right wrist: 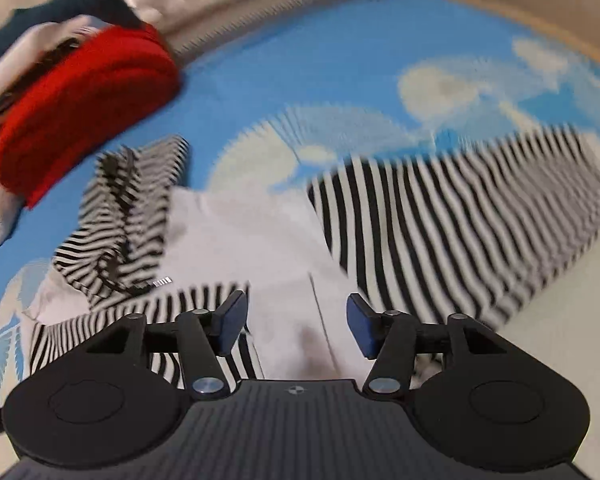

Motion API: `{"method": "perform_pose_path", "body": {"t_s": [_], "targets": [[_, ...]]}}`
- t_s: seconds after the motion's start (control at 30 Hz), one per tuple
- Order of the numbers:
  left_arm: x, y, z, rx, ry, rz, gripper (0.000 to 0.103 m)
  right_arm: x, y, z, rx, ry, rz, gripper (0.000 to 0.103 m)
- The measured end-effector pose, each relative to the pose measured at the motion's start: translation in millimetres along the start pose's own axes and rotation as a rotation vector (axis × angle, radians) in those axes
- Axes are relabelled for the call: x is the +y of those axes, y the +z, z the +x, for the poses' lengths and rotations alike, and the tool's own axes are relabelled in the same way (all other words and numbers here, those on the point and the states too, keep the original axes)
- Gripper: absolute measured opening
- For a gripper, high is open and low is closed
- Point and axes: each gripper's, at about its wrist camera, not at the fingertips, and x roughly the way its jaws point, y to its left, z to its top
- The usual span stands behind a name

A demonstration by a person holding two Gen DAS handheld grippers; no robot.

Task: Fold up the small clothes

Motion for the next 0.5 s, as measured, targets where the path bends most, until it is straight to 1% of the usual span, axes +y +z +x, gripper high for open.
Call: {"method": "perform_pose_path", "body": {"t_s": [0.1,0.23,0.3,0.37,0.43,0.5], "targets": [[-10,0,-4,-0.022,-0.015,0.015,0.039,-9,4,-9,-0.036,-0.006,-0.044,0.059],[-22,0,-10,-0.061,-0.024,0.043,0.040,-35,10,-17,-0.083,-0.016,-0.010,0.059],[-28,0,-9,-0.065,-0.022,0.057,0.041,-52,12,-18,-0.126,-0.059,0.016,0.059],[-32,0,-6,-0.056,-0.021,0.063,0.041,-71,16,-18,-0.157,-0.125,0.044,0.059],[-35,-1,-4,-0.047,-0.020,0.066,0.041,-92,20,-18,-0.173,-0.200,0.076,0.059],[-38,-2,-1,-0.039,-0.017,0.071,0.041,-116,25,-19,-0.173,-0.238,0.129,0.059]]}}
